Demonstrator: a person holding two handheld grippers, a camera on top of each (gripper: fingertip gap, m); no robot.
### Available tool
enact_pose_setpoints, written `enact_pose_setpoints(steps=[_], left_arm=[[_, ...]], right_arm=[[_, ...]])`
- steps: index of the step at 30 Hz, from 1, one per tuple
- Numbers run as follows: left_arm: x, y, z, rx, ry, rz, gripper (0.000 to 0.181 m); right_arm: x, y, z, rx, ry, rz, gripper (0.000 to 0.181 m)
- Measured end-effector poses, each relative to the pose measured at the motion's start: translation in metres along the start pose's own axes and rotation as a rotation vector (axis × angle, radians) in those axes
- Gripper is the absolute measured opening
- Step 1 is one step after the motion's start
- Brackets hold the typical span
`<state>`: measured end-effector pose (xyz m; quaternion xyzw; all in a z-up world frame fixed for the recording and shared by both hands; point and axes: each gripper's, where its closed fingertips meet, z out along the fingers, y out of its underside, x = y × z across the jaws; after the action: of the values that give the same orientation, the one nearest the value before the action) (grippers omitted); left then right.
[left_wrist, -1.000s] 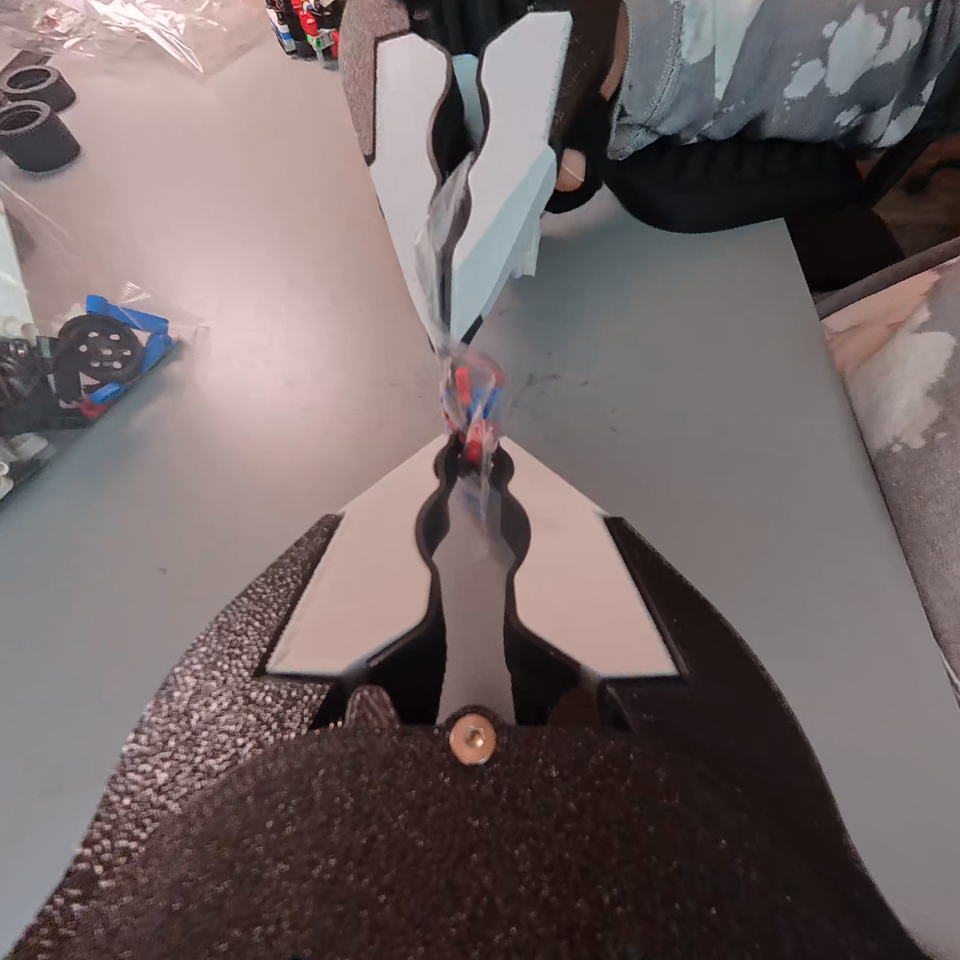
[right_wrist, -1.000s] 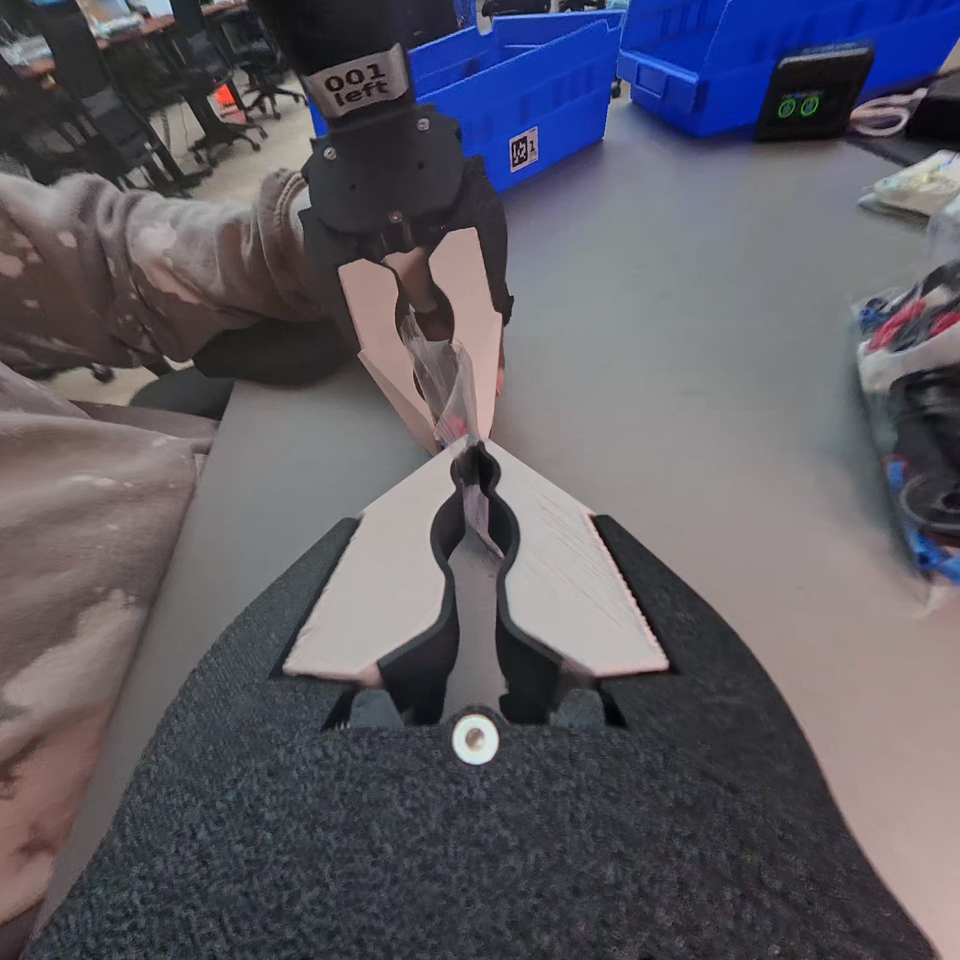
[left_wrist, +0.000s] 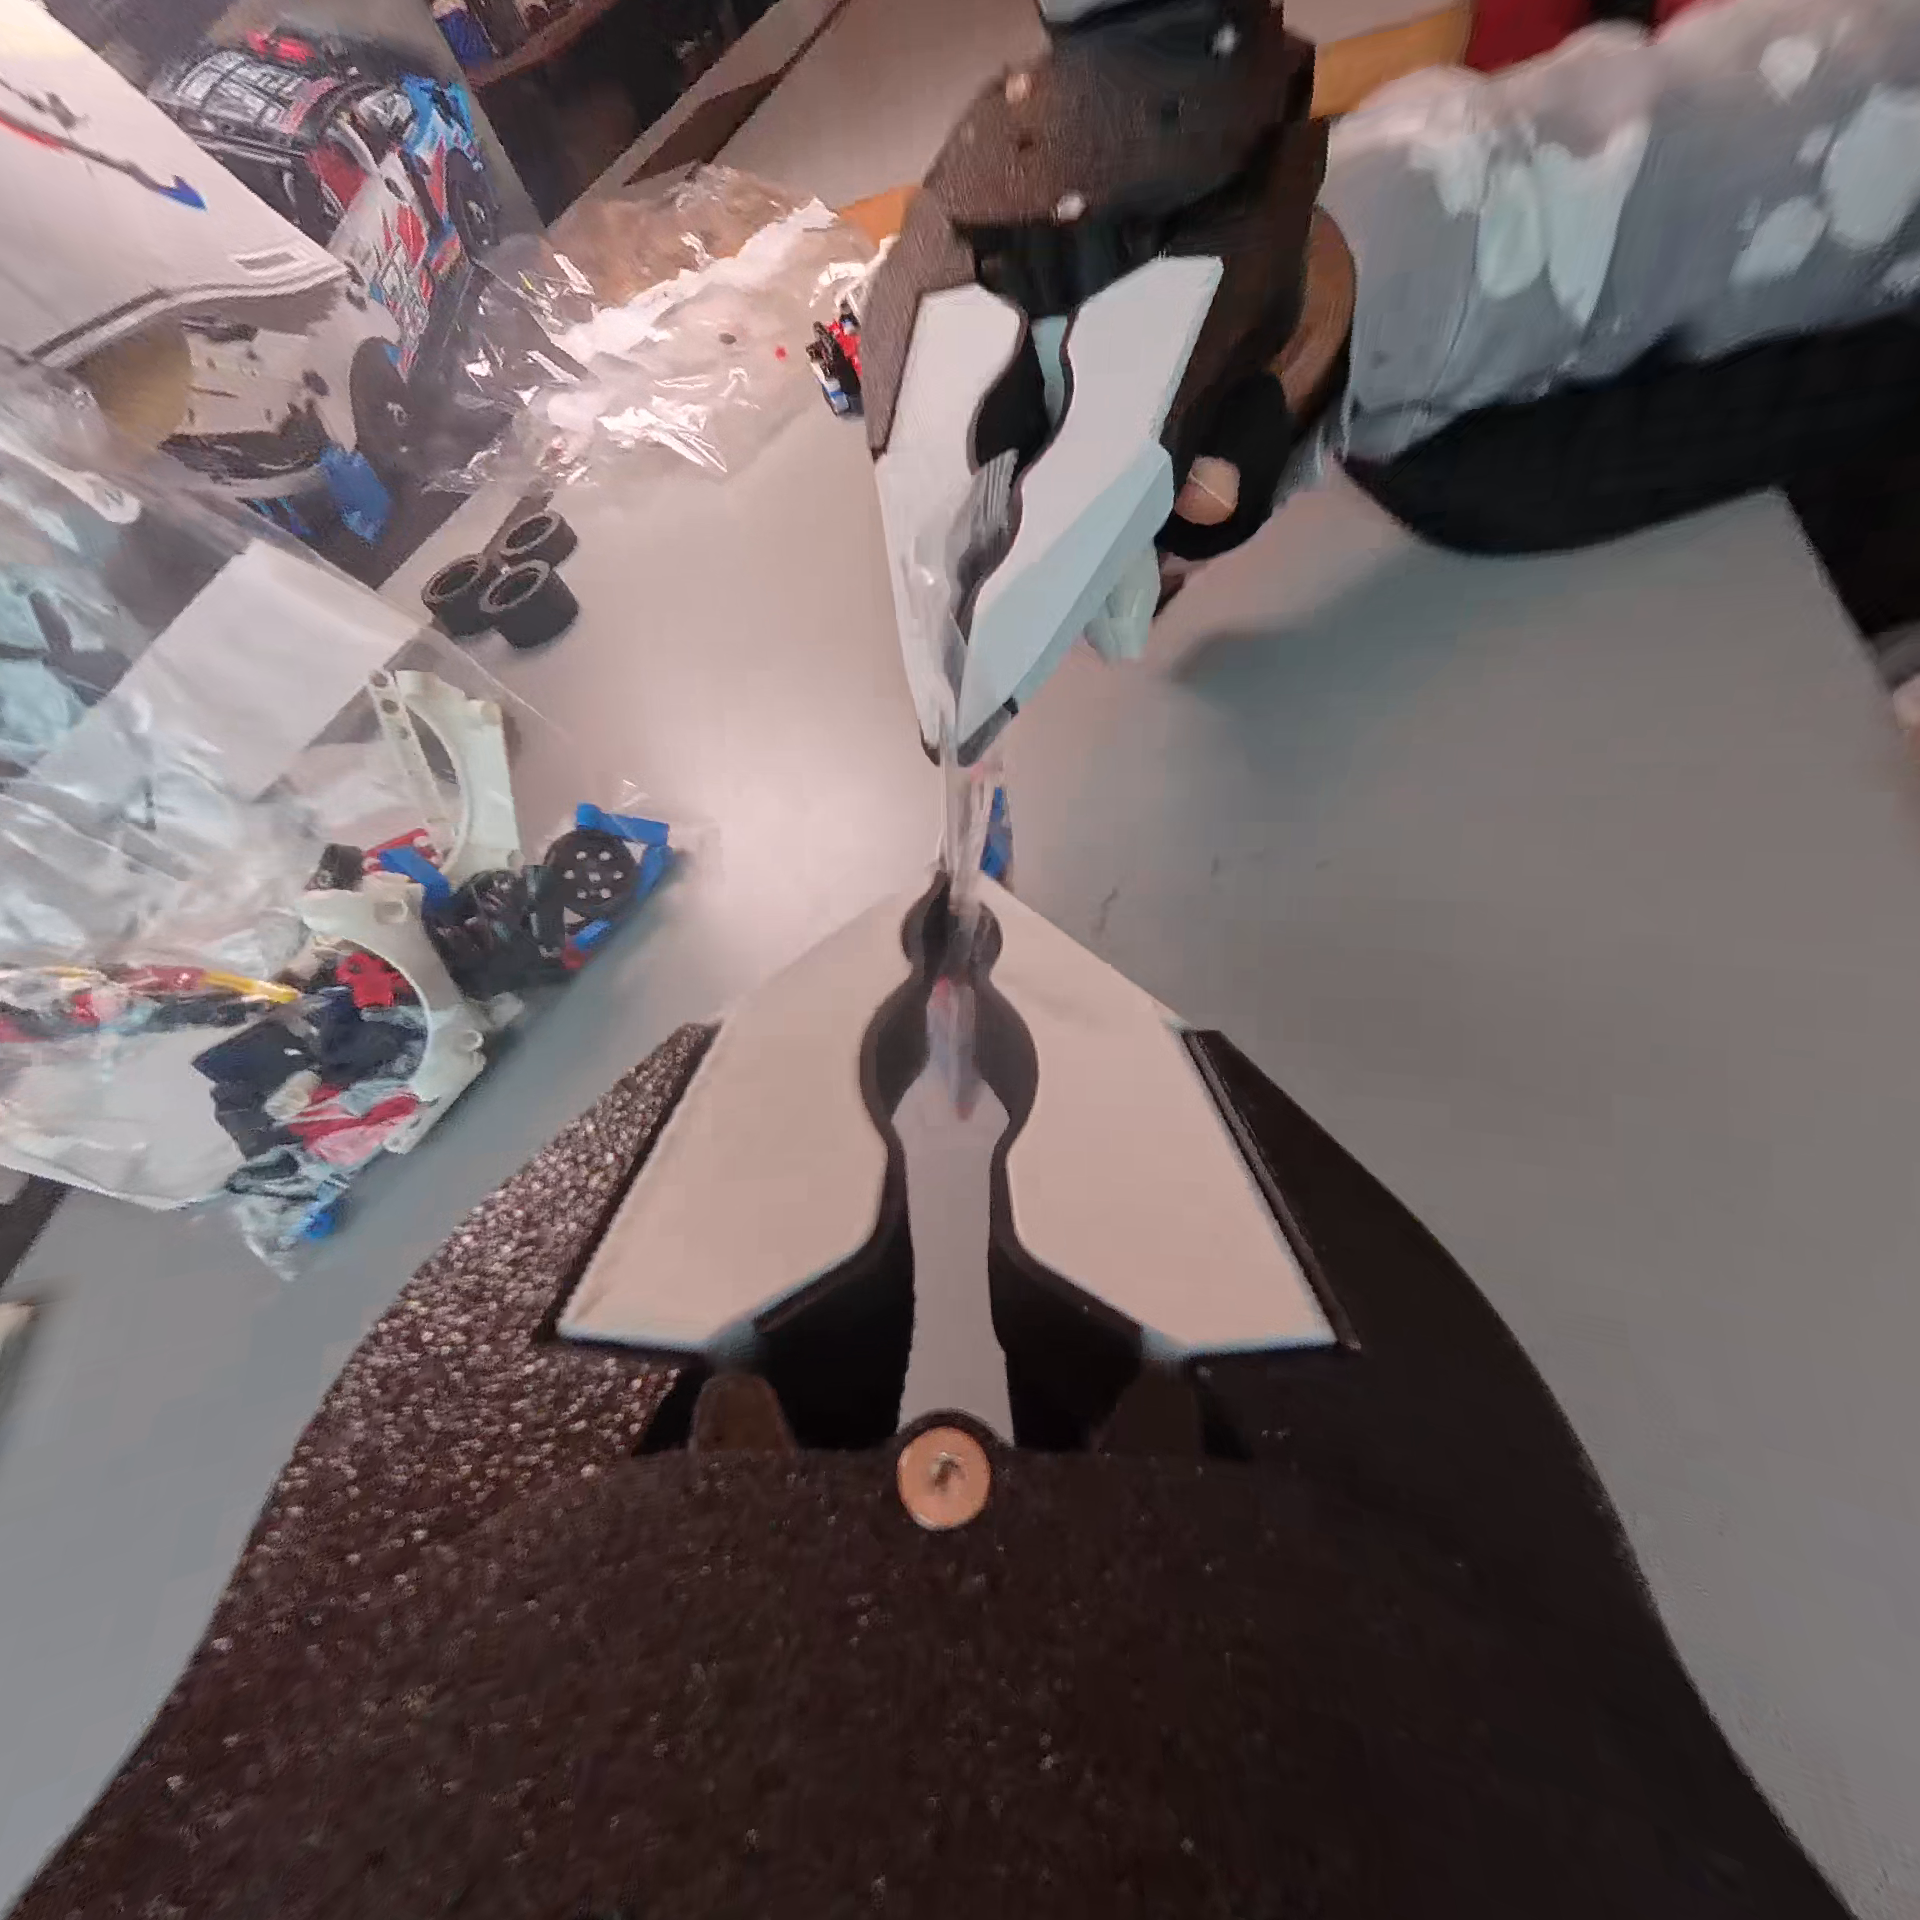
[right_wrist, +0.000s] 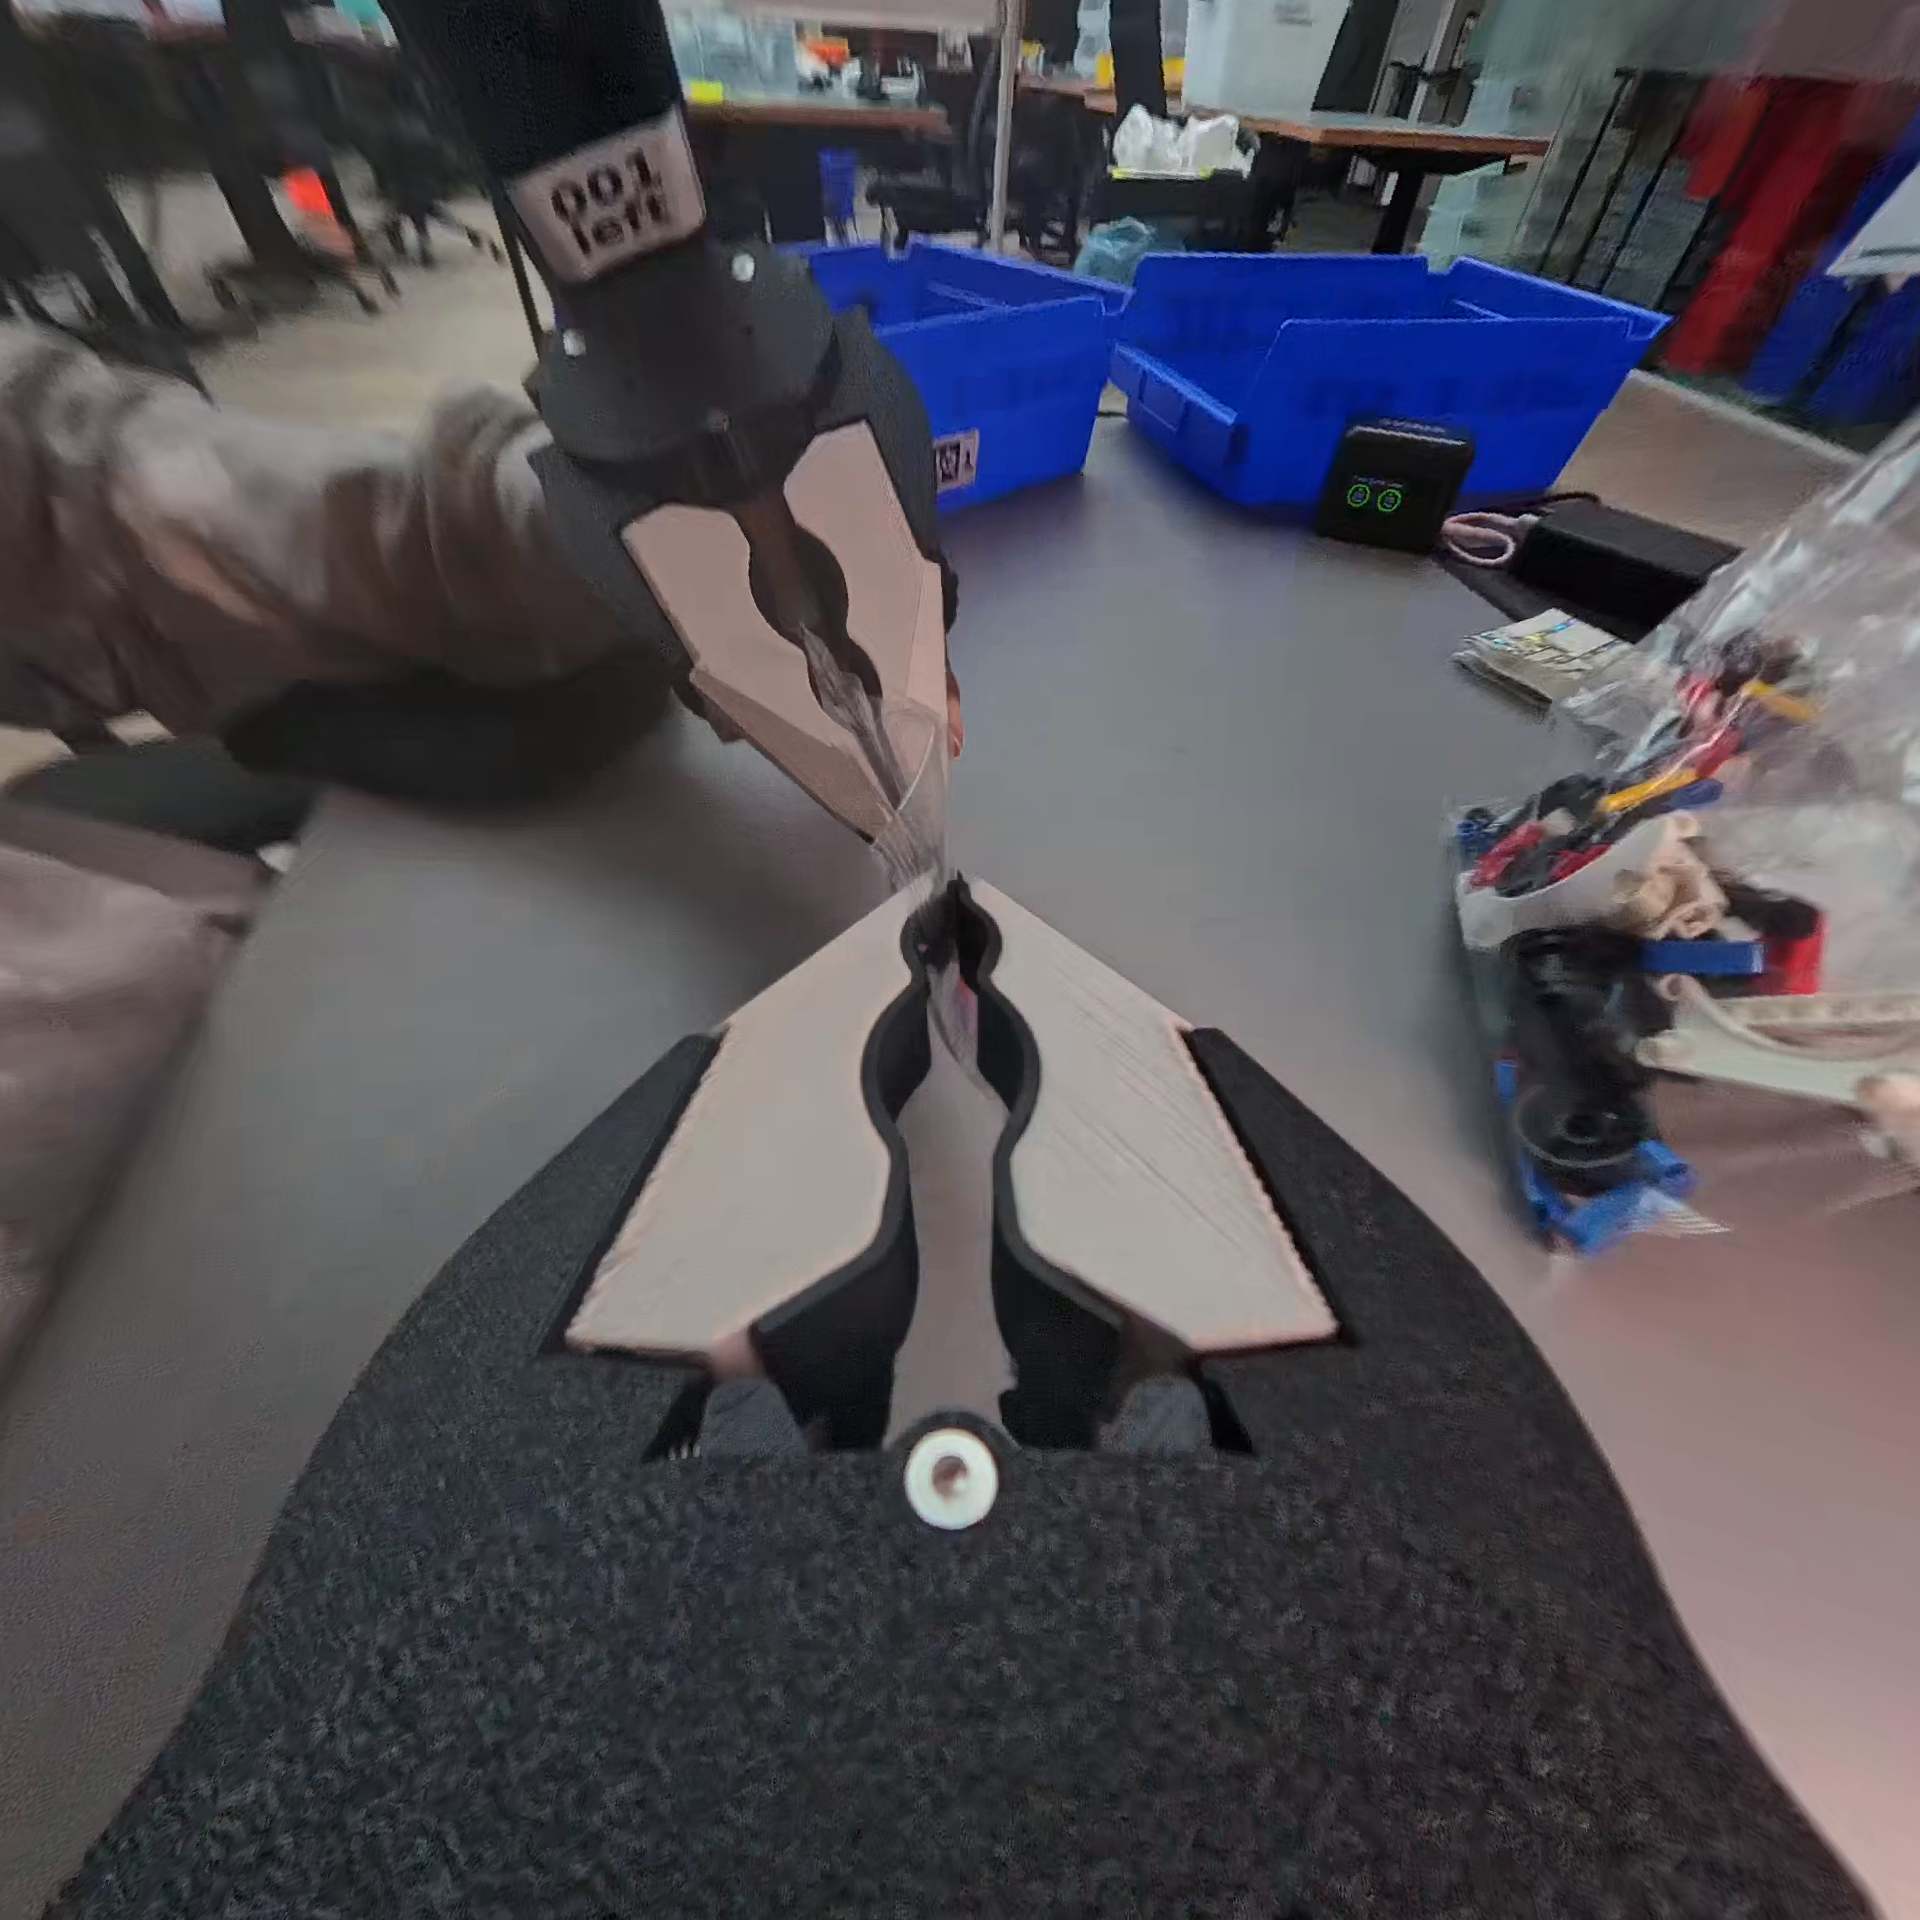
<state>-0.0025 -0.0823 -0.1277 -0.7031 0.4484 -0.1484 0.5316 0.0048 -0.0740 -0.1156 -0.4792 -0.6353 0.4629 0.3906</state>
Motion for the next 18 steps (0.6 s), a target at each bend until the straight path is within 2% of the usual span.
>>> enact_pose_setpoints(steps=[1, 2, 4, 8, 14, 18], left_arm=[[0.006, 0.009, 0.003, -0.042, 0.01, 0.075, 0.0], [0.013, 0.021, 0.007, -0.096, 0.04, 0.115, 0.0], [0.03, 0.038, 0.011, -0.167, 0.13, 0.08, 0.0], [0.044, 0.049, 0.011, -0.24, 0.28, -0.179, 0.001], [0.021, 0.057, 0.014, -0.249, 0.267, -0.762, 0.0], [0.014, 0.064, 0.017, -0.258, 0.241, -0.895, 0.0]], right_arm=[[-0.003, 0.01, 0.003, -0.057, 0.011, -0.076, 0.0], [-0.01, 0.025, 0.006, -0.128, -0.009, -0.109, 0.0], [-0.019, 0.046, 0.009, -0.219, -0.057, -0.084, 0.0], [-0.034, 0.061, 0.009, -0.348, -0.186, 0.173, 0.0], [-0.021, 0.068, 0.013, -0.327, -0.23, 0.725, 0.0], [-0.015, 0.068, 0.014, -0.31, -0.262, 0.86, 0.0]])
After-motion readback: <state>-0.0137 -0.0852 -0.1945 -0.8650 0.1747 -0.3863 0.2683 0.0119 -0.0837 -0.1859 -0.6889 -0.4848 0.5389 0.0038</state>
